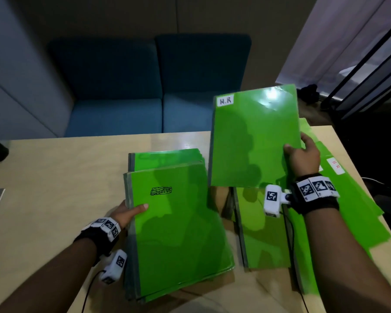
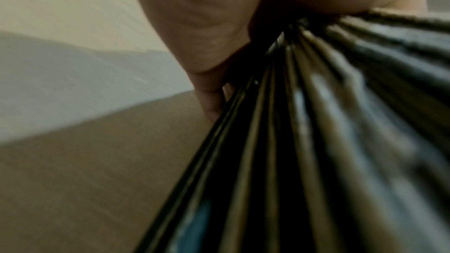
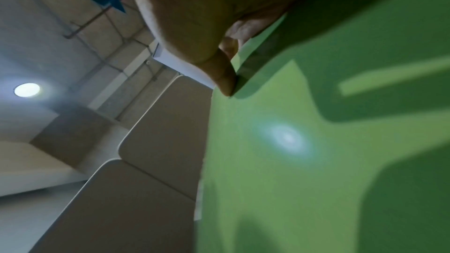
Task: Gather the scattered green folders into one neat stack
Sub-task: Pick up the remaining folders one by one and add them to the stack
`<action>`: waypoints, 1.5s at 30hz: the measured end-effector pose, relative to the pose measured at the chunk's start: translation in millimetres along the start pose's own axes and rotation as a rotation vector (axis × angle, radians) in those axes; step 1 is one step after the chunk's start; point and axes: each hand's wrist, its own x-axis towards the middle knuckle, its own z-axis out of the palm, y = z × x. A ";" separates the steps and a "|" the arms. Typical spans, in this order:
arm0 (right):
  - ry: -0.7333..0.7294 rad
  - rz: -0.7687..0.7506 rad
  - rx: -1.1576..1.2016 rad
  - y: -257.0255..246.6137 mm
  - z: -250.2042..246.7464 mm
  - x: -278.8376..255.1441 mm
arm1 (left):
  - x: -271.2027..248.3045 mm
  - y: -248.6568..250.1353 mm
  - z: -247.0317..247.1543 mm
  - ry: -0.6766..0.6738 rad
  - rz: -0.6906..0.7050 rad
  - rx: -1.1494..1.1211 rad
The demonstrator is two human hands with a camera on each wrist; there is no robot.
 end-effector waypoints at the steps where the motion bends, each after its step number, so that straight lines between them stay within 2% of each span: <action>1: -0.057 -0.009 0.001 -2.0 0.3 -5.5 | 17.8 -16.6 -5.2 -0.007 0.002 -0.001; 2: -0.114 -0.009 -0.010 1.0 3.0 -12.1 | 29.1 -26.0 -8.3 -0.011 -0.014 0.010; 6: -0.314 0.011 -0.148 39.4 22.0 -59.9 | -3.7 3.7 -0.7 -0.007 -0.034 0.095; 10: -0.495 0.211 -0.295 98.0 40.6 -99.7 | -12.3 11.7 3.1 -0.014 0.004 0.094; 13: -0.620 0.116 -0.604 97.7 52.9 -111.2 | -1.0 4.2 -2.9 -0.007 0.103 0.164; 16: -0.643 0.066 -0.656 88.1 72.7 -118.1 | 17.9 -11.3 -8.9 -0.054 0.126 0.293; 18: -0.645 0.045 -0.716 86.9 86.0 -125.3 | 14.7 -8.5 -9.2 -0.061 0.164 0.282; 20: -0.662 0.017 -0.784 91.5 95.9 -137.1 | 7.2 -3.2 -6.4 -0.074 0.165 0.196; 23: -0.624 -0.039 -0.804 94.8 100.2 -154.2 | 5.4 -1.7 0.2 -0.085 0.073 -0.031; 27: -0.752 -0.017 -0.645 94.6 81.4 -127.7 | 13.2 -4.4 3.9 -0.048 0.061 -0.081; 28: -0.730 -0.027 -0.617 93.8 68.0 -111.2 | 14.4 -4.2 4.1 -0.040 0.061 -0.082; 29: -0.642 -0.066 -0.628 94.3 51.0 -93.1 | 17.2 -6.2 4.0 -0.036 0.059 -0.093; 31: -0.348 -0.126 -0.742 99.5 8.2 -56.4 | 18.3 -9.2 3.0 -0.033 0.046 -0.104; 33: -0.079 -0.020 -0.829 111.6 -40.5 -31.2 | 17.1 -10.3 1.6 -0.023 0.046 -0.118; 34: -0.014 0.079 -0.876 123.1 -62.3 -22.8 | 15.3 -9.4 2.6 -0.013 0.044 -0.116; 36: -0.050 0.248 -0.944 148.7 -93.9 -16.4 | 14.4 -8.9 1.4 -0.016 0.044 -0.096; 37: -0.094 0.261 -0.966 159.9 -101.8 -19.2 | 14.6 -8.8 1.3 -0.012 0.038 -0.093; 39: -0.107 0.167 -1.036 168.9 -106.5 -34.1 | 15.3 -8.0 1.0 0.000 0.031 -0.098; 40: -0.078 0.124 -1.089 171.5 -106.8 -41.2 | 14.4 -7.8 2.0 0.007 0.029 -0.089; 42: -0.001 0.167 -1.158 173.7 -108.9 -50.8 | 15.2 -8.7 2.3 -0.001 0.038 -0.106; 45: 0.113 0.224 -1.090 177.5 -119.6 -50.5 | 15.7 -10.2 1.4 0.009 0.028 -0.101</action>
